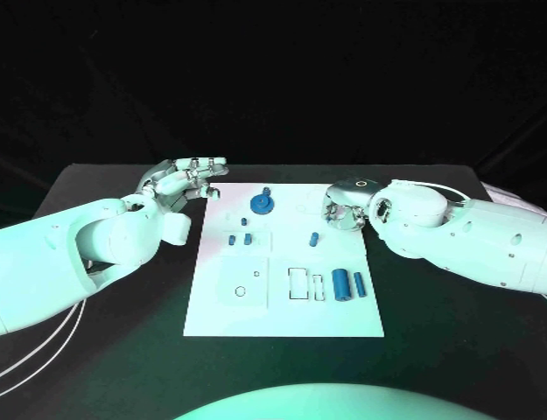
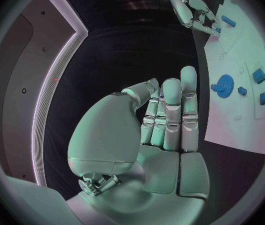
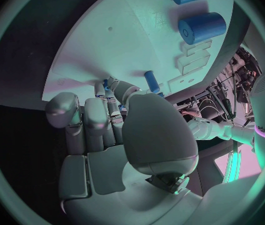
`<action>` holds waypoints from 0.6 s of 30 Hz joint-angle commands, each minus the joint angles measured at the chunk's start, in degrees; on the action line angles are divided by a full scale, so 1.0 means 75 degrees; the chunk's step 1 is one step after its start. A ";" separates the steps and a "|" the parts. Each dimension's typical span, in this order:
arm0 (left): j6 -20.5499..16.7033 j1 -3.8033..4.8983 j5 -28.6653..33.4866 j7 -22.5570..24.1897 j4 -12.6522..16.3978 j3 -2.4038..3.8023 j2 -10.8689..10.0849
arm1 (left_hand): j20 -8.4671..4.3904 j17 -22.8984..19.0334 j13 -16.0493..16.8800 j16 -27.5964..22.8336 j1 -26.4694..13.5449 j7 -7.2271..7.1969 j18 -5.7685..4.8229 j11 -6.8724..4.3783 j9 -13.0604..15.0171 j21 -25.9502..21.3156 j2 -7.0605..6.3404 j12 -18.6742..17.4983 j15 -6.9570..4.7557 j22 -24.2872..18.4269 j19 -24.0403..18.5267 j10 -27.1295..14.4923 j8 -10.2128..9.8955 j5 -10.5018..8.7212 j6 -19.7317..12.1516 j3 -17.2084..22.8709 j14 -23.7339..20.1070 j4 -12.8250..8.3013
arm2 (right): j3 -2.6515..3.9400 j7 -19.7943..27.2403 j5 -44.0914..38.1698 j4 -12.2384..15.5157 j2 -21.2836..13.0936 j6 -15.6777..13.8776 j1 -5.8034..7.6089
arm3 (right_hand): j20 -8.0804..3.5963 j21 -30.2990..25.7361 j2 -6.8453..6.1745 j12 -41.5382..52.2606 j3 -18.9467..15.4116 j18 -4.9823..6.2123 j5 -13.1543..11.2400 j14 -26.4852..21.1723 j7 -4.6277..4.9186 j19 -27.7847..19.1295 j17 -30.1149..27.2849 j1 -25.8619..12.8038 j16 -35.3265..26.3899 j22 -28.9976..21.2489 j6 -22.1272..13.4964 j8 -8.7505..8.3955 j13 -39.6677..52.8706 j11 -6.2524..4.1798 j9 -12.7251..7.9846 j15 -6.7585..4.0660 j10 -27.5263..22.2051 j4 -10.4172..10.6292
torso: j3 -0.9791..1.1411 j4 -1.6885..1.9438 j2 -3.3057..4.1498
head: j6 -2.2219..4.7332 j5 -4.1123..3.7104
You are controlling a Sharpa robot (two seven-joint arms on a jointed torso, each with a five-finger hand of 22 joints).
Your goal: Assemble the parts on the task board
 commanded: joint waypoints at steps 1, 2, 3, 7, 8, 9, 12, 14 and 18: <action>0.0078 -0.0001 0.0046 0.0039 0.0003 0.0004 0.0002 | -0.0012 -0.0010 0.0009 -0.0028 0.0016 0.0021 0.0092 -0.0019 0.0009 -0.0038 0.0064 0.0044 -0.0004 -0.0009 -0.0043 0.0007 0.0031 0.0013 0.0048 -0.0040 -0.0059 0.0002 | -0.0025 0.0136 0.0082 0.0015 0.0047 0.0173 -0.0048 | -0.0013 0.0032 0.0054 -0.0050 0.0055 0.0038 -0.0002 0.0244 0.0010 0.0053 0.0011 0.0004 0.0045 0.0019 0.0038 -0.0003 -0.0012 0.0010 -0.0001 -0.0011 0.0068 -0.0002 | -0.0001 0.0003 -0.0001 | -0.0008 0.0000; 0.0082 -0.0001 0.0045 0.0033 0.0003 0.0004 0.0002 | -0.0013 -0.0015 0.0009 -0.0031 0.0023 0.0021 0.0092 -0.0019 0.0009 -0.0043 0.0065 0.0049 -0.0005 -0.0013 -0.0043 0.0004 0.0033 0.0014 0.0047 -0.0045 -0.0062 -0.0004 | -0.0025 0.0133 0.0083 0.0014 0.0049 0.0178 -0.0050 | -0.0011 0.0042 0.0050 -0.0053 0.0065 0.0035 -0.0001 0.0247 0.0017 0.0061 0.0016 0.0005 0.0052 0.0032 0.0042 -0.0004 -0.0022 0.0015 0.0001 -0.0007 0.0081 -0.0012 | -0.0002 0.0000 -0.0003 | -0.0017 -0.0001; 0.0086 -0.0001 0.0045 0.0027 0.0002 0.0004 0.0002 | -0.0013 -0.0015 0.0009 -0.0031 0.0023 0.0021 0.0092 -0.0019 0.0009 -0.0043 0.0065 0.0049 -0.0005 -0.0013 -0.0043 0.0004 0.0033 0.0014 0.0047 -0.0045 -0.0062 -0.0004 | -0.0025 0.0129 0.0083 0.0013 0.0052 0.0184 -0.0051 | -0.0011 0.0044 0.0050 -0.0053 0.0066 0.0035 0.0000 0.0247 0.0018 0.0061 0.0017 0.0005 0.0054 0.0034 0.0043 -0.0004 -0.0023 0.0015 0.0002 -0.0006 0.0083 -0.0014 | -0.0001 -0.0002 -0.0004 | -0.0018 0.0002; 0.0100 -0.0002 0.0044 0.0007 -0.0003 0.0004 0.0006 | -0.0014 -0.0024 0.0009 -0.0035 0.0036 0.0022 0.0091 -0.0019 0.0008 -0.0052 0.0068 0.0058 -0.0005 -0.0020 -0.0044 -0.0002 0.0036 0.0016 0.0045 -0.0052 -0.0069 -0.0016 | -0.0025 0.0097 0.0070 -0.0002 0.0058 0.0147 -0.0056 | -0.0010 0.0150 0.0102 -0.0027 0.0160 0.0011 -0.0020 0.0285 0.0013 0.0130 0.0157 0.0057 0.0189 0.0191 0.0152 0.0037 -0.0060 -0.0003 0.0038 -0.0020 0.0251 -0.0098 | 0.0001 -0.0001 -0.0004 | -0.0010 -0.0013; 0.0104 -0.0002 0.0044 0.0003 -0.0002 0.0004 0.0007 | -0.0014 -0.0024 0.0009 -0.0035 0.0036 0.0022 0.0091 -0.0019 0.0008 -0.0052 0.0068 0.0058 -0.0005 -0.0020 -0.0044 -0.0002 0.0036 0.0016 0.0045 -0.0052 -0.0069 -0.0016 | -0.0025 0.0083 0.0050 -0.0006 0.0060 0.0107 -0.0057 | -0.0015 0.0197 0.0130 -0.0015 0.0194 0.0001 -0.0056 0.0300 0.0005 0.0159 0.0212 0.0083 0.0242 0.0259 0.0196 0.0058 -0.0064 -0.0017 0.0053 -0.0034 0.0309 -0.0128 | 0.0001 -0.0001 -0.0005 | -0.0010 -0.0016; 0.0107 -0.0002 0.0044 0.0000 -0.0002 0.0004 0.0007 | -0.0014 -0.0024 0.0009 -0.0035 0.0036 0.0022 0.0091 -0.0019 0.0008 -0.0052 0.0068 0.0058 -0.0005 -0.0020 -0.0044 -0.0002 0.0036 0.0016 0.0045 -0.0052 -0.0069 -0.0016 | -0.0025 0.0069 0.0033 -0.0008 0.0062 0.0064 -0.0058 | -0.0023 0.0225 0.0154 -0.0001 0.0222 -0.0004 -0.0087 0.0304 -0.0005 0.0177 0.0220 0.0103 0.0256 0.0298 0.0239 0.0078 -0.0063 -0.0033 0.0069 -0.0049 0.0371 -0.0154 | 0.0001 -0.0001 -0.0005 | -0.0010 -0.0016; 0.0115 -0.0002 0.0042 -0.0009 -0.0001 0.0004 0.0011 | -0.0016 -0.0032 0.0009 -0.0039 0.0048 0.0023 0.0091 -0.0018 0.0007 -0.0061 0.0071 0.0066 -0.0006 -0.0026 -0.0044 -0.0007 0.0038 0.0017 0.0043 -0.0058 -0.0075 -0.0026 | -0.0025 -0.0006 -0.0052 -0.0009 0.0069 -0.0177 -0.0063 | -0.0071 0.0304 0.0228 0.0042 0.0331 -0.0015 -0.0162 0.0305 -0.0045 0.0229 0.0176 0.0158 0.0253 0.0399 0.0378 0.0149 -0.0054 -0.0100 0.0130 -0.0107 0.0609 -0.0253 | 0.0000 -0.0005 -0.0002 | -0.0006 -0.0021; 0.0119 -0.0002 0.0039 -0.0011 -0.0003 0.0004 0.0018 | -0.0016 -0.0032 0.0009 -0.0039 0.0048 0.0023 0.0091 -0.0018 0.0007 -0.0061 0.0071 0.0066 -0.0006 -0.0026 -0.0044 -0.0007 0.0038 0.0017 0.0043 -0.0058 -0.0075 -0.0026 | -0.0024 -0.0063 -0.0101 -0.0008 0.0072 -0.0393 -0.0067 | -0.0108 0.0337 0.0232 0.0047 0.0393 -0.0020 -0.0189 0.0299 -0.0065 0.0249 0.0148 0.0165 0.0249 0.0436 0.0443 0.0182 -0.0045 -0.0135 0.0168 -0.0142 0.0743 -0.0319 | 0.0000 -0.0002 -0.0005 | -0.0007 -0.0032; 0.0121 -0.0002 0.0036 -0.0014 -0.0006 0.0004 0.0024 | -0.0016 -0.0032 0.0009 -0.0039 0.0048 0.0023 0.0091 -0.0018 0.0007 -0.0061 0.0071 0.0066 -0.0006 -0.0026 -0.0044 -0.0007 0.0038 0.0017 0.0043 -0.0058 -0.0075 -0.0026 | -0.0023 -0.0116 -0.0136 0.0032 0.0056 -0.0717 -0.0070 | -0.0127 0.0345 0.0189 0.0006 0.0393 -0.0022 -0.0226 0.0289 -0.0065 0.0253 0.0119 0.0108 0.0239 0.0440 0.0470 0.0192 -0.0053 -0.0142 0.0195 -0.0152 0.0783 -0.0344 | -0.0001 0.0005 -0.0006 | -0.0014 -0.0039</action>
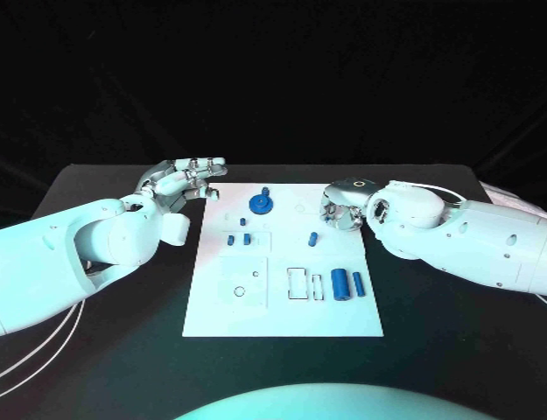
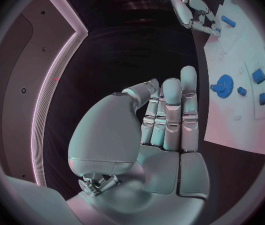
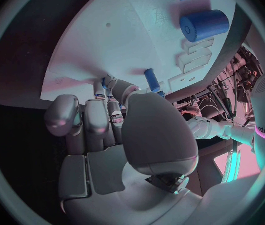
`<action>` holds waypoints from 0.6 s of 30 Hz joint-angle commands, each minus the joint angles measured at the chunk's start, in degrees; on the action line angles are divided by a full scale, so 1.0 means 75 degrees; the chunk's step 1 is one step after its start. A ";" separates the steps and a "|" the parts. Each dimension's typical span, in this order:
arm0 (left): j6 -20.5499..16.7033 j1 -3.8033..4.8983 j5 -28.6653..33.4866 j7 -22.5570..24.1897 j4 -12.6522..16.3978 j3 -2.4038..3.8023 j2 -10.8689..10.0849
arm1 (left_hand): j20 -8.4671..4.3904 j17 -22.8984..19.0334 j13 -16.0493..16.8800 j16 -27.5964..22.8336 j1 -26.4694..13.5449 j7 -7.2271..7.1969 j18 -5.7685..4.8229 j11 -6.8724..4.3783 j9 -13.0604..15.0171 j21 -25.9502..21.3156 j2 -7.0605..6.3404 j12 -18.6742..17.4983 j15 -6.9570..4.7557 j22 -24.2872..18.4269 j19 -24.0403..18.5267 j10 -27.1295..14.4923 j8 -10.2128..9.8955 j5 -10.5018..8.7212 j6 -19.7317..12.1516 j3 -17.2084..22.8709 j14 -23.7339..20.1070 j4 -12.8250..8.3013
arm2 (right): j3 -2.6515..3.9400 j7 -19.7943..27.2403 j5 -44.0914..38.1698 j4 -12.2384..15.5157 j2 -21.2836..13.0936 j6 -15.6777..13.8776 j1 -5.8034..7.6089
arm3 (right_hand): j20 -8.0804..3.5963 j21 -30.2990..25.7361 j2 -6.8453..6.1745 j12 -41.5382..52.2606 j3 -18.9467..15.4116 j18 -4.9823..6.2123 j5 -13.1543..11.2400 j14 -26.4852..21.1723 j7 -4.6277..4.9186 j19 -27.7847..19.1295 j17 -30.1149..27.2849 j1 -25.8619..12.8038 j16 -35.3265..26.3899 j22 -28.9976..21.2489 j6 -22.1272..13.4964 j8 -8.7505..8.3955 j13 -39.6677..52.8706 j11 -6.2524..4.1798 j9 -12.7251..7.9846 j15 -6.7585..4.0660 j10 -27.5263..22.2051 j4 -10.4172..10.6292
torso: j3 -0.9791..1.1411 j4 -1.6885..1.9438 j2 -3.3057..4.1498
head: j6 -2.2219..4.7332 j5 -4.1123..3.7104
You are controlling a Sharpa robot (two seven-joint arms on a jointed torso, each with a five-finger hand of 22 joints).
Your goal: Assemble the parts on the task board
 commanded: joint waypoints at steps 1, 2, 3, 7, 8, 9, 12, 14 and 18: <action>0.0109 -0.0001 0.0028 0.0014 0.0001 0.0004 0.0018 | -0.0017 -0.0014 0.0011 -0.0043 0.0027 0.0024 0.0092 -0.0006 0.0007 -0.0024 0.0044 0.0043 0.0022 -0.0017 -0.0045 0.0003 0.0042 0.0018 0.0044 -0.0043 -0.0051 -0.0014 | -0.0006 -0.0065 -0.0135 0.0073 0.0000 -0.0526 -0.0020 | -0.0046 0.0049 0.0076 -0.0023 0.0025 -0.0022 -0.0040 0.0248 0.0016 0.0036 -0.0006 -0.0014 0.0005 0.0014 0.0037 0.0028 0.0013 -0.0223 0.0002 -0.0053 0.0293 -0.0017 | 0.0001 0.0010 -0.0002 | -0.0014 -0.0010; 0.0108 -0.0001 0.0027 0.0013 -0.0002 0.0004 0.0019 | -0.0017 -0.0015 0.0011 -0.0043 0.0028 0.0024 0.0092 -0.0006 0.0007 -0.0025 0.0045 0.0044 0.0022 -0.0018 -0.0045 0.0003 0.0043 0.0018 0.0044 -0.0043 -0.0052 -0.0015 | -0.0005 -0.0070 -0.0125 0.0096 -0.0013 -0.0605 -0.0021 | -0.0048 0.0050 0.0073 -0.0028 0.0023 -0.0023 -0.0047 0.0248 0.0015 0.0037 -0.0003 -0.0023 0.0009 0.0016 0.0040 0.0029 0.0012 -0.0223 0.0006 -0.0055 0.0298 -0.0018 | 0.0001 0.0008 -0.0003 | -0.0012 -0.0009; 0.0104 -0.0002 0.0027 0.0010 -0.0007 0.0004 0.0019 | -0.0017 -0.0015 0.0011 -0.0043 0.0028 0.0024 0.0092 -0.0006 0.0007 -0.0025 0.0045 0.0044 0.0022 -0.0018 -0.0045 0.0003 0.0043 0.0018 0.0044 -0.0043 -0.0052 -0.0015 | -0.0003 -0.0073 -0.0105 0.0122 -0.0029 -0.0677 -0.0021 | -0.0049 0.0052 0.0070 -0.0033 0.0022 -0.0023 -0.0052 0.0248 0.0015 0.0038 0.0000 -0.0031 0.0013 0.0018 0.0044 0.0031 0.0011 -0.0224 0.0009 -0.0057 0.0303 -0.0018 | 0.0004 0.0009 -0.0005 | -0.0013 -0.0009; 0.0061 -0.0003 0.0026 -0.0007 -0.0039 0.0004 0.0023 | -0.0016 -0.0032 0.0005 -0.0047 0.0024 0.0040 0.0089 0.0006 -0.0002 -0.0044 0.0045 0.0051 0.0031 -0.0032 -0.0044 -0.0035 0.0034 0.0016 0.0012 -0.0071 -0.0061 -0.0019 | 0.0012 -0.0064 0.0106 0.0244 -0.0124 -0.0888 -0.0019 | -0.0055 0.0053 0.0065 -0.0055 0.0018 -0.0023 -0.0070 0.0246 0.0013 0.0038 -0.0001 -0.0063 0.0018 0.0016 0.0048 0.0031 0.0005 -0.0224 0.0019 -0.0061 0.0311 -0.0016 | -0.0001 0.0004 -0.0012 | -0.0008 0.0002; 0.0053 -0.0003 0.0026 -0.0012 -0.0049 0.0004 0.0024 | -0.0014 -0.0039 0.0002 -0.0048 0.0020 0.0046 0.0087 0.0013 -0.0006 -0.0051 0.0044 0.0052 0.0035 -0.0037 -0.0044 -0.0052 0.0030 0.0015 -0.0003 -0.0083 -0.0064 -0.0019 | 0.0022 -0.0060 0.0181 0.0280 -0.0154 -0.0923 -0.0015 | -0.0057 0.0055 0.0064 -0.0066 0.0015 -0.0023 -0.0080 0.0245 0.0013 0.0039 0.0000 -0.0076 0.0021 0.0018 0.0047 0.0030 0.0003 -0.0224 0.0023 -0.0062 0.0311 -0.0014 | -0.0001 0.0004 -0.0018 | -0.0006 0.0001; 0.0045 -0.0003 0.0026 -0.0018 -0.0059 0.0004 0.0024 | -0.0014 -0.0040 0.0001 -0.0048 0.0019 0.0047 0.0087 0.0014 -0.0006 -0.0052 0.0044 0.0053 0.0035 -0.0038 -0.0044 -0.0056 0.0029 0.0015 -0.0006 -0.0085 -0.0064 -0.0019 | 0.0035 -0.0057 0.0268 0.0325 -0.0192 -0.0952 -0.0007 | -0.0059 0.0058 0.0064 -0.0075 0.0013 -0.0024 -0.0089 0.0244 0.0013 0.0040 -0.0001 -0.0088 0.0022 0.0022 0.0047 0.0029 0.0000 -0.0223 0.0026 -0.0063 0.0311 -0.0011 | 0.0000 -0.0002 -0.0011 | 0.0005 -0.0002; 0.0024 -0.0004 0.0026 -0.0026 -0.0073 0.0003 0.0024 | -0.0013 -0.0044 0.0000 -0.0048 0.0017 0.0049 0.0086 0.0017 -0.0008 -0.0056 0.0043 0.0054 0.0036 -0.0041 -0.0044 -0.0063 0.0027 0.0014 -0.0012 -0.0091 -0.0066 -0.0019 | 0.0076 -0.0054 0.0473 0.0472 -0.0313 -0.0989 0.0024 | -0.0061 0.0060 0.0061 -0.0087 0.0008 -0.0025 -0.0099 0.0243 0.0013 0.0041 0.0000 -0.0103 0.0026 0.0026 0.0045 0.0027 -0.0003 -0.0223 0.0030 -0.0065 0.0312 -0.0009 | 0.0000 -0.0007 -0.0012 | 0.0015 -0.0011; 0.0010 -0.0004 0.0026 -0.0021 -0.0068 0.0003 0.0023 | -0.0011 -0.0050 -0.0003 -0.0048 0.0011 0.0056 0.0084 0.0023 -0.0013 -0.0064 0.0042 0.0057 0.0041 -0.0047 -0.0044 -0.0079 0.0023 0.0013 -0.0028 -0.0104 -0.0070 -0.0018 | 0.0104 -0.0061 0.0582 0.0604 -0.0412 -0.0986 0.0053 | -0.0062 0.0061 0.0060 -0.0091 0.0006 -0.0025 -0.0101 0.0243 0.0013 0.0042 0.0002 -0.0108 0.0027 0.0027 0.0044 0.0027 -0.0004 -0.0223 0.0032 -0.0065 0.0312 -0.0009 | -0.0007 -0.0003 -0.0006 | 0.0020 -0.0020; -0.0010 -0.0005 0.0026 -0.0005 -0.0062 0.0003 0.0018 | -0.0007 -0.0058 -0.0006 -0.0047 0.0006 0.0064 0.0083 0.0031 -0.0018 -0.0074 0.0042 0.0061 0.0046 -0.0054 -0.0043 -0.0102 0.0017 0.0012 -0.0049 -0.0118 -0.0073 -0.0018 | 0.0136 -0.0074 0.0769 0.0910 -0.0595 -0.0955 0.0111 | -0.0064 0.0060 0.0054 -0.0099 0.0001 -0.0025 -0.0103 0.0242 0.0012 0.0041 -0.0001 -0.0117 0.0027 0.0025 0.0043 0.0026 -0.0007 -0.0223 0.0034 -0.0066 0.0311 -0.0009 | -0.0028 -0.0003 -0.0009 | 0.0011 0.0024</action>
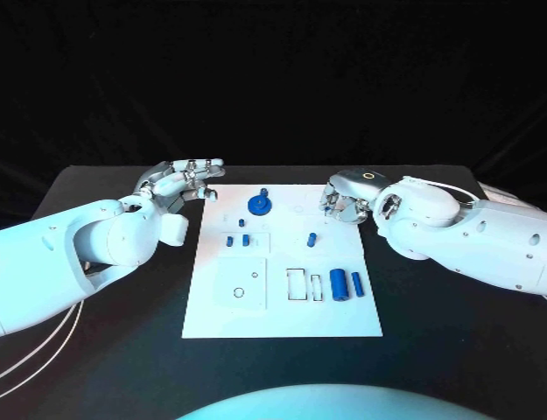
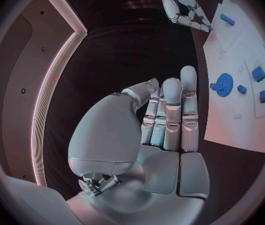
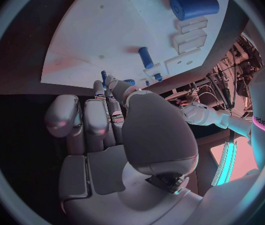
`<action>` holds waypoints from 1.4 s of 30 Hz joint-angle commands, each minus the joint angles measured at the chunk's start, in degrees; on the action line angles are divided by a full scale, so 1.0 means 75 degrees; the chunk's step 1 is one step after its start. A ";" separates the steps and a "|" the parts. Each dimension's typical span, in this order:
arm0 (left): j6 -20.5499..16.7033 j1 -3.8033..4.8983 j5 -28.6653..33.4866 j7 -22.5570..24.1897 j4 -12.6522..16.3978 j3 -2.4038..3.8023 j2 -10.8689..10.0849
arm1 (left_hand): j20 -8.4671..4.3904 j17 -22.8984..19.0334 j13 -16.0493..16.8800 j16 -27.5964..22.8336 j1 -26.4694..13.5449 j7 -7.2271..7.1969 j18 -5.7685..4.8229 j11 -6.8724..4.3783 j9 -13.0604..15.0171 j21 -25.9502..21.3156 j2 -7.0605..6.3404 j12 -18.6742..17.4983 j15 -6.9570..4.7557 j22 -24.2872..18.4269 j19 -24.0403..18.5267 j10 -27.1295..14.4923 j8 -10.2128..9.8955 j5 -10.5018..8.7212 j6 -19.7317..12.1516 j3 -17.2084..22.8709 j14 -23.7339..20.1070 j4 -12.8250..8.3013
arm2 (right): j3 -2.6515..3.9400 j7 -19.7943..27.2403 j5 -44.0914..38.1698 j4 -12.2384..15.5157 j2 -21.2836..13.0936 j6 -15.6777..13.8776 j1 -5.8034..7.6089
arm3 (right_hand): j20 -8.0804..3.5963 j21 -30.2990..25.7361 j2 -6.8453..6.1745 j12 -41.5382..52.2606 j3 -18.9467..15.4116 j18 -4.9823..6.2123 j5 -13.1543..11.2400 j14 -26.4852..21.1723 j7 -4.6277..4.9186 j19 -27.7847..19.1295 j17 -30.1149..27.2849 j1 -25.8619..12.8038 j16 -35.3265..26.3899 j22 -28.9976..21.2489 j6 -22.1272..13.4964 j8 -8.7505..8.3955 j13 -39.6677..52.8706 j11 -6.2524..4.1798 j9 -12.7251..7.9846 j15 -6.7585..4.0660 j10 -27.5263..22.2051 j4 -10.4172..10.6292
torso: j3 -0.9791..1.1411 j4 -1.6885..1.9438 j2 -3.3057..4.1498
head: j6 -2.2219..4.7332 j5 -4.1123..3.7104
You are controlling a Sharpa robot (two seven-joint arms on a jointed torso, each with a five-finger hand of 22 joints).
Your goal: Assemble the parts on the task board
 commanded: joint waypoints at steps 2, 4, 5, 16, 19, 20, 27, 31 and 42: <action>-0.0012 -0.0002 0.0025 0.0026 0.0011 0.0005 0.0010 | -0.0006 -0.0011 -0.0006 -0.0047 0.0006 0.0023 0.0083 -0.0018 -0.0008 -0.0047 0.0042 0.0034 0.0016 -0.0010 -0.0043 -0.0053 0.0017 0.0012 -0.0009 -0.0048 -0.0043 0.0014 | 0.0016 -0.0015 0.0472 0.0362 -0.0119 -0.0136 0.0045 | -0.0036 0.0031 -0.0008 -0.0040 0.0002 -0.0025 -0.0026 0.0242 0.0037 0.0013 -0.0001 -0.0053 0.0028 0.0007 0.0020 0.0027 -0.0007 -0.0209 0.0010 -0.0067 0.0243 -0.0009 | -0.0022 0.0001 -0.0003 | -0.0014 0.0072; -0.0014 -0.0003 0.0025 0.0026 0.0010 0.0005 0.0017 | -0.0006 -0.0013 -0.0006 -0.0046 0.0005 0.0025 0.0083 -0.0016 -0.0009 -0.0049 0.0041 0.0035 0.0017 -0.0012 -0.0042 -0.0058 0.0016 0.0012 -0.0014 -0.0052 -0.0044 0.0013 | 0.0022 0.0025 0.0644 0.0598 -0.0113 -0.0114 0.0055 | -0.0036 0.0032 -0.0008 -0.0042 0.0001 -0.0025 -0.0026 0.0243 0.0037 0.0014 0.0003 -0.0055 0.0031 0.0008 0.0020 0.0026 -0.0008 -0.0209 0.0010 -0.0067 0.0243 -0.0010 | -0.0028 0.0009 -0.0010 | -0.0018 0.0107; -0.0013 -0.0003 0.0025 0.0027 0.0011 0.0005 0.0018 | -0.0006 -0.0013 -0.0006 -0.0046 0.0005 0.0025 0.0083 -0.0016 -0.0009 -0.0049 0.0041 0.0035 0.0017 -0.0012 -0.0042 -0.0058 0.0016 0.0012 -0.0014 -0.0052 -0.0044 0.0013 | 0.0022 0.0033 0.0671 0.0633 -0.0104 -0.0110 0.0054 | -0.0036 0.0032 -0.0008 -0.0043 0.0002 -0.0025 -0.0025 0.0243 0.0037 0.0014 0.0003 -0.0054 0.0031 0.0009 0.0019 0.0026 -0.0008 -0.0210 0.0010 -0.0067 0.0243 -0.0010 | -0.0024 0.0012 -0.0004 | -0.0016 0.0122; 0.0004 -0.0015 0.0025 0.0029 0.0045 0.0005 0.0056 | -0.0005 -0.0015 -0.0007 -0.0046 0.0005 0.0026 0.0082 -0.0015 -0.0010 -0.0051 0.0042 0.0037 0.0019 -0.0014 -0.0042 -0.0062 0.0016 0.0012 -0.0018 -0.0056 -0.0044 0.0013 | 0.0010 0.0381 0.1137 0.1322 0.0518 0.0035 -0.0219 | -0.0045 0.0019 0.0031 -0.0103 0.0042 -0.0019 -0.0001 0.0237 0.0049 0.0001 -0.0009 -0.0041 0.0034 -0.0019 -0.0023 0.0000 -0.0023 -0.0204 0.0021 -0.0070 0.0234 -0.0043 | -0.0036 0.0016 0.0002 | -0.0100 0.0502; 0.0012 -0.0019 0.0025 0.0028 0.0064 0.0005 0.0068 | -0.0005 -0.0015 -0.0007 -0.0046 0.0005 0.0026 0.0082 -0.0015 -0.0010 -0.0051 0.0042 0.0037 0.0019 -0.0014 -0.0042 -0.0062 0.0016 0.0012 -0.0018 -0.0056 -0.0044 0.0013 | -0.0010 0.0463 0.1168 0.1267 0.0745 0.0148 -0.0342 | -0.0046 0.0009 0.0034 -0.0122 0.0049 -0.0017 0.0010 0.0234 0.0057 -0.0006 -0.0022 -0.0046 0.0028 -0.0037 -0.0038 -0.0009 -0.0028 -0.0197 0.0024 -0.0068 0.0228 -0.0051 | -0.0042 0.0019 0.0000 | -0.0136 0.0580; 0.0017 -0.0021 0.0025 0.0027 0.0073 0.0005 0.0071 | -0.0005 -0.0015 -0.0007 -0.0046 0.0005 0.0026 0.0082 -0.0015 -0.0010 -0.0051 0.0042 0.0037 0.0019 -0.0014 -0.0042 -0.0062 0.0016 0.0012 -0.0018 -0.0056 -0.0044 0.0013 | -0.0017 0.0488 0.1175 0.1226 0.0819 0.0180 -0.0392 | -0.0046 0.0008 0.0034 -0.0133 0.0049 -0.0016 0.0013 0.0232 0.0061 -0.0008 -0.0027 -0.0052 0.0026 -0.0039 -0.0045 -0.0014 -0.0030 -0.0194 0.0026 -0.0065 0.0224 -0.0054 | -0.0042 0.0012 0.0002 | -0.0139 0.0600; 0.0036 -0.0036 0.0025 0.0021 0.0109 0.0005 0.0096 | -0.0005 -0.0015 -0.0007 -0.0046 0.0005 0.0026 0.0082 -0.0015 -0.0010 -0.0051 0.0042 0.0037 0.0019 -0.0014 -0.0042 -0.0062 0.0016 0.0012 -0.0018 -0.0056 -0.0044 0.0013 | -0.0058 0.0620 0.1150 0.0926 0.1264 0.0306 -0.0761 | -0.0042 0.0002 0.0053 -0.0178 0.0071 -0.0015 0.0048 0.0228 0.0075 -0.0016 -0.0032 -0.0058 0.0031 -0.0051 -0.0079 -0.0034 -0.0041 -0.0180 0.0033 -0.0057 0.0207 -0.0075 | -0.0028 0.0003 0.0015 | -0.0183 0.0731; 0.0052 -0.0048 0.0025 0.0016 0.0112 0.0004 0.0122 | -0.0004 -0.0018 -0.0007 -0.0045 0.0005 0.0027 0.0082 -0.0014 -0.0010 -0.0055 0.0046 0.0043 0.0020 -0.0017 -0.0041 -0.0066 0.0019 0.0012 -0.0020 -0.0060 -0.0045 0.0012 | -0.0079 0.0663 0.1073 0.0784 0.1447 0.0337 -0.0888 | -0.0041 0.0000 0.0058 -0.0187 0.0078 -0.0014 0.0060 0.0227 0.0078 -0.0019 -0.0034 -0.0059 0.0032 -0.0056 -0.0085 -0.0038 -0.0042 -0.0177 0.0035 -0.0055 0.0207 -0.0081 | -0.0024 0.0009 0.0015 | -0.0202 0.0761; 0.0092 -0.0064 0.0025 -0.0003 0.0125 0.0004 0.0136 | -0.0004 -0.0018 -0.0007 -0.0045 0.0005 0.0027 0.0082 -0.0014 -0.0010 -0.0055 0.0046 0.0043 0.0020 -0.0017 -0.0041 -0.0066 0.0019 0.0012 -0.0020 -0.0060 -0.0045 0.0012 | -0.0094 0.0557 0.0686 0.0568 0.1638 0.0305 -0.1019 | -0.0040 0.0000 0.0065 -0.0198 0.0086 -0.0014 0.0074 0.0227 0.0081 -0.0020 -0.0030 -0.0062 0.0038 -0.0057 -0.0091 -0.0042 -0.0044 -0.0174 0.0038 -0.0053 0.0207 -0.0088 | -0.0023 -0.0005 0.0010 | -0.0250 0.0815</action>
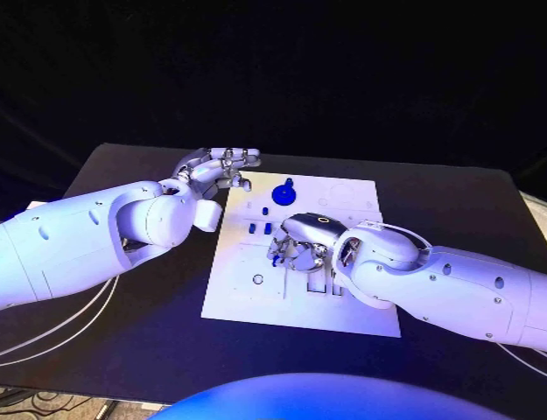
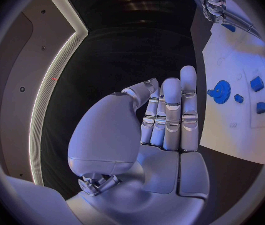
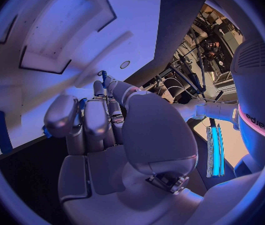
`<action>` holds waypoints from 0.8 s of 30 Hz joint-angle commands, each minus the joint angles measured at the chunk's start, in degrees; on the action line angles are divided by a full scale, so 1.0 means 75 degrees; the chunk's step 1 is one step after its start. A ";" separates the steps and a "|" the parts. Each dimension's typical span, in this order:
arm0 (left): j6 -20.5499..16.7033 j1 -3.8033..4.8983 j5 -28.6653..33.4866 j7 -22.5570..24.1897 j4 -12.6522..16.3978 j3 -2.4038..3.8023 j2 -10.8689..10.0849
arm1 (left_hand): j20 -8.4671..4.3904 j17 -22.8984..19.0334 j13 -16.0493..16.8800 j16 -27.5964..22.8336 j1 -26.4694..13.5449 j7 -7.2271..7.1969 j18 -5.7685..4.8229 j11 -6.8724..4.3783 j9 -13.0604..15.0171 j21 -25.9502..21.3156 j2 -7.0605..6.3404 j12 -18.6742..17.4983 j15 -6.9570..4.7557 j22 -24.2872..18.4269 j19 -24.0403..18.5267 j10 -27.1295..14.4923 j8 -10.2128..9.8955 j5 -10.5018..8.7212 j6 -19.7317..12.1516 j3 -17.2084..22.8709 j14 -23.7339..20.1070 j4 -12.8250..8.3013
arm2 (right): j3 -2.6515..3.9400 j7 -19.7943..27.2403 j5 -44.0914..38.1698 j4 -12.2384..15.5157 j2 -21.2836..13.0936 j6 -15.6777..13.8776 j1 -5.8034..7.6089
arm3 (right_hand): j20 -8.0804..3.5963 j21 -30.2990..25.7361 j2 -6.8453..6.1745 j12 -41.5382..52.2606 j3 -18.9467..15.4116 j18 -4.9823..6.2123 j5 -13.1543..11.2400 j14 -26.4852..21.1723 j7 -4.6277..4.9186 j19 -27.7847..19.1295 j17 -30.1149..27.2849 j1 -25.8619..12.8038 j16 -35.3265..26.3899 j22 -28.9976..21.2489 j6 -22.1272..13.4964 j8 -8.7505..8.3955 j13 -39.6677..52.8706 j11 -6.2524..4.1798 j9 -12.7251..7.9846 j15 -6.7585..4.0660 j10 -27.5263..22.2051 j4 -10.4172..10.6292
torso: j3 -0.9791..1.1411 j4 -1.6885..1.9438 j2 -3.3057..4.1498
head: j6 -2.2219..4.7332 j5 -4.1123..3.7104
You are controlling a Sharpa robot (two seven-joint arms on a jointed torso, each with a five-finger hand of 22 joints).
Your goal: Assemble the parts on the task board
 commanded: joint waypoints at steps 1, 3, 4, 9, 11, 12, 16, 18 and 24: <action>0.0109 -0.0001 0.0025 0.0011 0.0026 0.0004 0.0017 | -0.0004 -0.0013 -0.0006 -0.0045 0.0005 0.0028 0.0082 -0.0002 -0.0012 -0.0027 0.0046 0.0043 0.0004 -0.0010 -0.0041 -0.0053 0.0019 0.0013 -0.0020 -0.0041 -0.0062 -0.0008 | -0.0003 -0.0011 -0.0368 -0.0033 0.0035 0.0086 -0.0021 | -0.0040 -0.0001 0.0031 -0.0037 0.0026 -0.0014 0.0059 0.0226 0.0048 -0.0021 -0.0012 -0.0023 0.0038 -0.0014 -0.0003 -0.0010 0.0006 -0.0162 0.0008 -0.0053 0.0194 -0.0028 | 0.0002 -0.0006 -0.0002 | -0.0016 0.0011; 0.0119 -0.0002 0.0025 0.0005 0.0027 0.0004 0.0017 | -0.0004 -0.0013 -0.0006 -0.0045 0.0005 0.0028 0.0082 -0.0002 -0.0012 -0.0027 0.0046 0.0043 0.0004 -0.0010 -0.0041 -0.0053 0.0019 0.0013 -0.0020 -0.0041 -0.0062 -0.0008 | -0.0004 -0.0053 -0.0470 -0.0041 0.0043 0.0075 -0.0027 | -0.0040 0.0001 0.0031 -0.0038 0.0027 -0.0014 0.0060 0.0226 0.0049 -0.0020 -0.0012 -0.0023 0.0038 -0.0012 -0.0003 -0.0010 0.0006 -0.0162 0.0008 -0.0053 0.0194 -0.0028 | 0.0001 -0.0008 -0.0004 | -0.0029 0.0019; 0.0122 -0.0002 0.0025 0.0003 0.0027 0.0004 0.0016 | -0.0003 -0.0015 -0.0006 -0.0044 0.0005 0.0029 0.0082 -0.0001 -0.0012 -0.0030 0.0047 0.0047 0.0005 -0.0012 -0.0041 -0.0056 0.0021 0.0012 -0.0022 -0.0045 -0.0063 -0.0009 | -0.0004 -0.0071 -0.0505 -0.0043 0.0045 0.0069 -0.0029 | -0.0039 0.0002 0.0031 -0.0039 0.0028 -0.0015 0.0061 0.0226 0.0049 -0.0019 -0.0012 -0.0023 0.0039 -0.0010 -0.0004 -0.0011 0.0006 -0.0162 0.0008 -0.0053 0.0194 -0.0029 | 0.0001 -0.0006 -0.0005 | -0.0036 0.0020; 0.0143 -0.0004 0.0025 -0.0015 0.0023 0.0004 0.0012 | -0.0002 -0.0016 -0.0006 -0.0044 0.0006 0.0029 0.0082 0.0000 -0.0012 -0.0031 0.0048 0.0048 0.0006 -0.0013 -0.0041 -0.0058 0.0022 0.0012 -0.0023 -0.0047 -0.0064 -0.0009 | -0.0005 -0.0181 -0.0767 -0.0031 0.0041 -0.0050 -0.0036 | -0.0038 0.0011 0.0033 -0.0050 0.0038 -0.0017 0.0084 0.0226 0.0051 -0.0015 -0.0006 -0.0024 0.0046 0.0003 -0.0009 -0.0014 0.0004 -0.0160 0.0012 -0.0051 0.0196 -0.0041 | 0.0002 -0.0004 -0.0004 | -0.0049 0.0021; 0.0151 -0.0005 0.0025 -0.0023 0.0021 0.0004 0.0011 | -0.0002 -0.0016 -0.0006 -0.0044 0.0006 0.0029 0.0082 0.0000 -0.0012 -0.0031 0.0048 0.0048 0.0006 -0.0013 -0.0041 -0.0058 0.0022 0.0012 -0.0023 -0.0047 -0.0064 -0.0009 | -0.0005 -0.0205 -0.0829 -0.0020 0.0035 -0.0099 -0.0038 | -0.0038 0.0011 0.0033 -0.0050 0.0038 -0.0017 0.0084 0.0226 0.0051 -0.0015 -0.0006 -0.0024 0.0046 0.0003 -0.0009 -0.0014 0.0004 -0.0160 0.0012 -0.0051 0.0196 -0.0041 | 0.0003 -0.0003 -0.0003 | -0.0054 0.0018; 0.0154 -0.0005 0.0025 -0.0027 0.0019 0.0003 0.0010 | -0.0002 -0.0016 -0.0006 -0.0044 0.0006 0.0029 0.0082 0.0000 -0.0012 -0.0031 0.0048 0.0048 0.0006 -0.0013 -0.0041 -0.0058 0.0022 0.0012 -0.0023 -0.0047 -0.0064 -0.0009 | -0.0005 -0.0216 -0.0859 -0.0013 0.0032 -0.0126 -0.0040 | -0.0037 0.0011 0.0031 -0.0056 0.0042 -0.0017 0.0099 0.0227 0.0052 -0.0016 0.0000 -0.0027 0.0054 0.0003 -0.0010 -0.0015 0.0004 -0.0159 0.0015 -0.0050 0.0200 -0.0049 | 0.0003 -0.0003 -0.0003 | -0.0054 0.0018; 0.0167 -0.0008 0.0025 -0.0041 0.0007 0.0003 0.0011 | -0.0002 -0.0016 -0.0006 -0.0044 0.0006 0.0029 0.0082 0.0000 -0.0012 -0.0031 0.0048 0.0048 0.0006 -0.0013 -0.0041 -0.0058 0.0022 0.0012 -0.0023 -0.0047 -0.0064 -0.0009 | -0.0005 -0.0242 -0.0962 0.0011 0.0030 -0.0201 -0.0044 | -0.0036 0.0013 0.0030 -0.0059 0.0044 -0.0017 0.0106 0.0228 0.0053 -0.0015 0.0006 -0.0031 0.0059 0.0005 -0.0010 -0.0016 0.0004 -0.0158 0.0017 -0.0049 0.0202 -0.0051 | 0.0001 -0.0001 -0.0004 | -0.0066 0.0017; 0.0175 -0.0009 0.0025 -0.0048 0.0002 0.0002 0.0012 | -0.0002 -0.0016 -0.0006 -0.0044 0.0006 0.0029 0.0082 0.0000 -0.0012 -0.0031 0.0048 0.0048 0.0006 -0.0013 -0.0041 -0.0058 0.0022 0.0012 -0.0023 -0.0047 -0.0064 -0.0009 | -0.0004 -0.0247 -0.0984 0.0019 0.0030 -0.0190 -0.0045 | -0.0036 0.0013 0.0030 -0.0059 0.0044 -0.0017 0.0106 0.0228 0.0053 -0.0015 0.0006 -0.0031 0.0059 0.0005 -0.0010 -0.0016 0.0004 -0.0158 0.0017 -0.0049 0.0202 -0.0051 | 0.0002 0.0001 -0.0004 | -0.0077 0.0018; 0.0187 -0.0012 0.0025 -0.0062 -0.0002 0.0002 0.0013 | -0.0002 -0.0016 -0.0006 -0.0044 0.0006 0.0029 0.0082 0.0000 -0.0012 -0.0031 0.0048 0.0048 0.0006 -0.0013 -0.0041 -0.0058 0.0022 0.0012 -0.0023 -0.0047 -0.0064 -0.0009 | -0.0005 -0.0257 -0.1019 0.0022 0.0058 0.0234 -0.0046 | -0.0035 0.0012 0.0025 -0.0067 0.0041 -0.0017 0.0109 0.0228 0.0056 -0.0016 0.0003 -0.0046 0.0060 0.0003 -0.0010 -0.0016 0.0003 -0.0155 0.0021 -0.0047 0.0204 -0.0052 | -0.0004 -0.0006 -0.0003 | -0.0096 0.0025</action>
